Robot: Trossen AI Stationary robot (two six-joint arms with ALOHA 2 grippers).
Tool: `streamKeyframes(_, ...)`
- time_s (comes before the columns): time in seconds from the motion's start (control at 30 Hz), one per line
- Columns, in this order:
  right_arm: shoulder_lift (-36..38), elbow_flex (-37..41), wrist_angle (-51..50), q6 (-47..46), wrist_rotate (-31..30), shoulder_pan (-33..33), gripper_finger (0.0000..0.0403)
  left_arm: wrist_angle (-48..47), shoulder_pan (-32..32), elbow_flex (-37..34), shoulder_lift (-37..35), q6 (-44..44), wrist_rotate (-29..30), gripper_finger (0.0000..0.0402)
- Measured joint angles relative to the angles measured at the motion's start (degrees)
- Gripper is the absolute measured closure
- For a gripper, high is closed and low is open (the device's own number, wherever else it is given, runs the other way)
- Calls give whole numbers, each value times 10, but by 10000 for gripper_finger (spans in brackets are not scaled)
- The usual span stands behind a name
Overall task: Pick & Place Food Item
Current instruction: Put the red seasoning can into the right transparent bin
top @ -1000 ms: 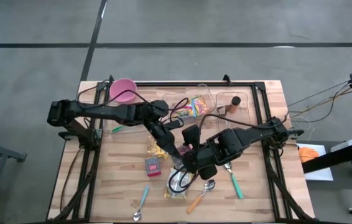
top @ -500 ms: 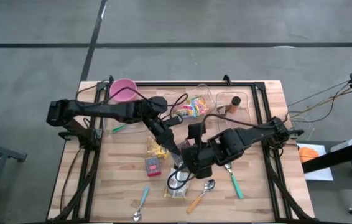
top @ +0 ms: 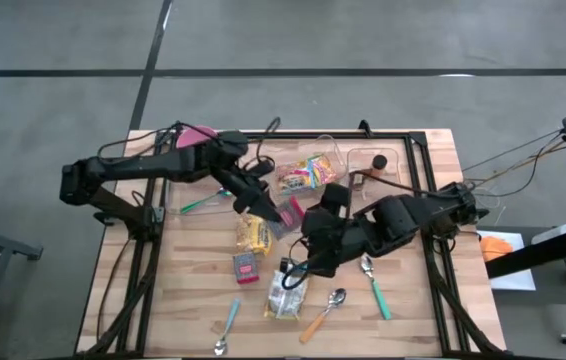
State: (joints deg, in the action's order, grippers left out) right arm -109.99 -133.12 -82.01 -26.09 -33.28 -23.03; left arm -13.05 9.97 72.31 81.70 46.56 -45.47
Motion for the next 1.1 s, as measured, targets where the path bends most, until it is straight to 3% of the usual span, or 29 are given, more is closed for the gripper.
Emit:
streamKeyframes(0.2,18,0,35,-73,-33,1,71,-1,23,0,-31,-41,39,223)
streamKeyframes(0.4,27,1,57,-261,-153,0,71,2,25,0,-74,-129,122,223)
streamKeyframes(0.53,36,0,127,-303,-247,-9,71,17,25,0,-104,-190,176,223)
streamKeyframes(0.73,37,0,330,-170,-281,-17,71,126,23,-32,-152,-244,184,223)
streamKeyframes(0.9,34,0,519,6,-244,-10,71,239,23,-71,-171,-236,156,223)
streamKeyframes(1.1,34,2,546,32,-238,8,71,354,21,-97,-173,-194,133,223)
